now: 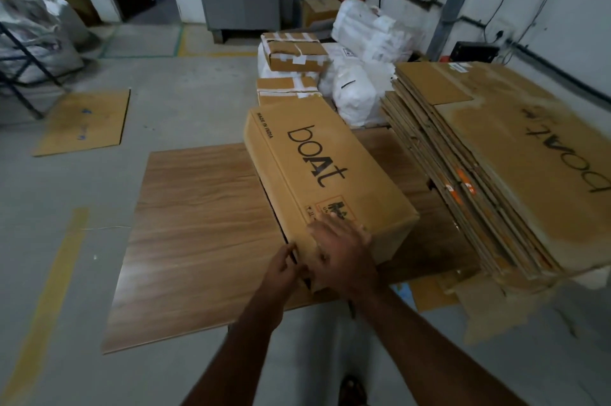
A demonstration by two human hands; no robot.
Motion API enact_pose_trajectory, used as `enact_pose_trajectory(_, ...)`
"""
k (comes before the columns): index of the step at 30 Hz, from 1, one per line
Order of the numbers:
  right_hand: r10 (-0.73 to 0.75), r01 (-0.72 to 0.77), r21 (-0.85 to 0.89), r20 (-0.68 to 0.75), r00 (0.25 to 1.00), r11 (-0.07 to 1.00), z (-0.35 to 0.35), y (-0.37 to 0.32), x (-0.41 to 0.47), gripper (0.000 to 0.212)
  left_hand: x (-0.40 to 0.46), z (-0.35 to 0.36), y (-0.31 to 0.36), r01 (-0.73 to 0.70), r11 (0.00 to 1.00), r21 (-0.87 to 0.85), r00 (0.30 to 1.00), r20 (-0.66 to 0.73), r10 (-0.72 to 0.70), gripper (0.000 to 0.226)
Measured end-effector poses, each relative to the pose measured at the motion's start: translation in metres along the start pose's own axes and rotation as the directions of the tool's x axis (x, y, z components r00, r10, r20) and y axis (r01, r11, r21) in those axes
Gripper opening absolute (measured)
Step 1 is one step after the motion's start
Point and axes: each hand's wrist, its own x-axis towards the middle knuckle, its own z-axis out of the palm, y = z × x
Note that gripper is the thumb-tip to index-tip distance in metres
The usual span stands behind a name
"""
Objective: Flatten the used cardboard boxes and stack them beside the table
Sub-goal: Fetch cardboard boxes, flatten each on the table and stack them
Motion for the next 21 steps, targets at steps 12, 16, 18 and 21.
enact_pose_trajectory(12,0.598,-0.651,0.687,0.386,0.703,0.323,-0.053,0.137,0.012,0.068,-0.01,0.043,0.016,0.052,0.996,-0.074,0.998,0.048,-0.049,0.044)
enact_pose_trajectory(16,0.494,-0.543,0.684,0.297,0.817,0.487,-0.078,0.116,0.023,0.048,-0.001,0.029,0.018,0.046,0.972,-0.232,0.999,0.031,-0.04,0.051)
enact_pose_trajectory(18,0.321,-0.391,0.646,0.23,0.919,0.656,-0.091,0.089,0.024,0.07,0.003,0.019,0.013,0.024,0.922,-0.387,0.999,-0.028,-0.038,0.05)
enact_pose_trajectory(21,0.043,-0.109,0.344,0.195,0.98,0.933,-0.09,0.061,0.033,0.089,0.008,0.013,-0.013,0.054,0.825,-0.562,0.985,-0.105,-0.137,0.053)
